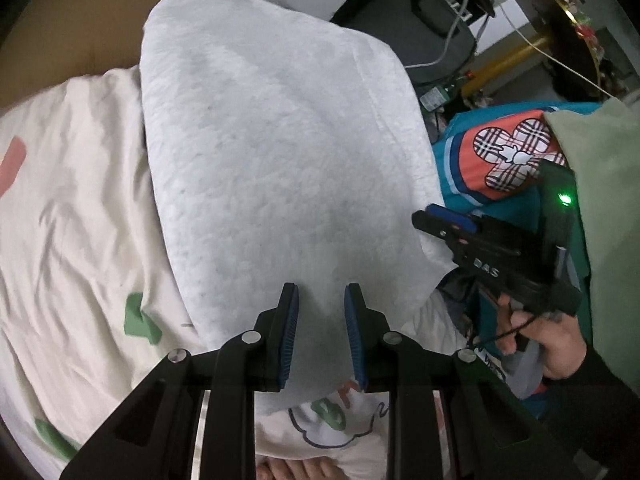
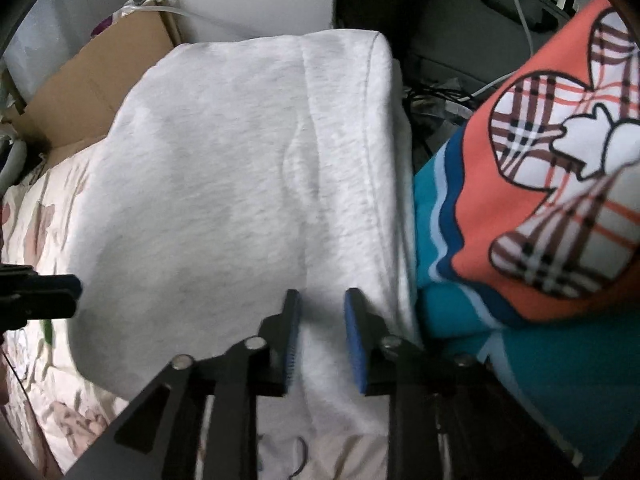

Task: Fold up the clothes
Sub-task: 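Press and smooth the folded sweatshirt flat with both tools' fingers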

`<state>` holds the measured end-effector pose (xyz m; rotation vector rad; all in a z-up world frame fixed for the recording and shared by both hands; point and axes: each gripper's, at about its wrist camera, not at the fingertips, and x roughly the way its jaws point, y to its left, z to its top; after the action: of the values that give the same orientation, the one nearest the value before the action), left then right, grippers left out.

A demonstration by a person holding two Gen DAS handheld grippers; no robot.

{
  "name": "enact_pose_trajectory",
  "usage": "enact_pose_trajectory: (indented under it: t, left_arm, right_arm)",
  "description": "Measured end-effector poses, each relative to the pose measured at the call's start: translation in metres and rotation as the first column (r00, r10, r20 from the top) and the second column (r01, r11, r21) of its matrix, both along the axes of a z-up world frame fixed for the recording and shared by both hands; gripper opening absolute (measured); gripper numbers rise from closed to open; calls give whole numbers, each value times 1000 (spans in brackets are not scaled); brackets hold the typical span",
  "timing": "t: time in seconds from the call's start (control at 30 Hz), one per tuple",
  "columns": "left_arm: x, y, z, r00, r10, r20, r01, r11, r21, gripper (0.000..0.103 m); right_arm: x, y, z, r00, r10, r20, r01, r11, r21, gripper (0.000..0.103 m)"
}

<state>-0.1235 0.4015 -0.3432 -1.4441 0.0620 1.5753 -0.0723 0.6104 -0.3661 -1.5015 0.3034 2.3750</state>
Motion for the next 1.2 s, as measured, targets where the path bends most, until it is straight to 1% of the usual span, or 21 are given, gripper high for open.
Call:
enact_pose_trajectory:
  t: [0.1,0.2,0.33,0.4,0.43,0.53,0.6,0.67,0.8,0.87,1.07,1.2]
  left_arm:
    - [3,4,4,1000,-6,-11,7,1000,25,23]
    - [4,14,5,999,-37,-31,38,998,56,23]
    - [5,24,-5,999,-38,10,37,996,84,23]
    - [6,27,-12,999,-40,30,37,995,91,23]
    - [6,29,-16,998,-42,36,38,995,89,23]
    - [3,31,-28,998,-35,55,31,997,71,23]
    - [2,30,-32,998,-31,51,28,998,59,13]
    - [2,28,-31,998,-32,44,30,998,58,13]
    - [5,21,-28,999,-47,21,46,997,54,13]
    - [9,19,-29,998,-59,12,58,997,44,13]
    - [21,12,-32,995,-104,0,104,994,-19,13]
    - [19,3,-35,994,-105,21,107,991,-78,13]
  right_arm:
    - [1,-10,11,999,-3,-34,2,1000,-24,27]
    - [-3,-21,22,997,8,-75,-13,998,-63,27]
    - [-16,-41,29,991,50,-126,-64,992,-107,28]
    - [-17,-43,27,989,71,-128,-87,989,-123,28]
    - [-20,-42,21,990,77,-122,-92,987,-129,28]
    - [-18,-37,4,992,70,-105,-85,986,-146,28]
    - [-13,-33,-5,994,60,-96,-74,985,-157,30]
    - [-4,-30,-9,994,47,-101,-63,984,-166,33]
    - [10,-25,-10,996,35,-82,-47,987,-152,34]
    - [20,-19,-12,997,17,-72,-29,987,-157,38]
    - [42,-11,-21,1000,-21,-8,20,990,-137,38]
    - [52,-11,-23,999,-37,19,39,990,-133,38]
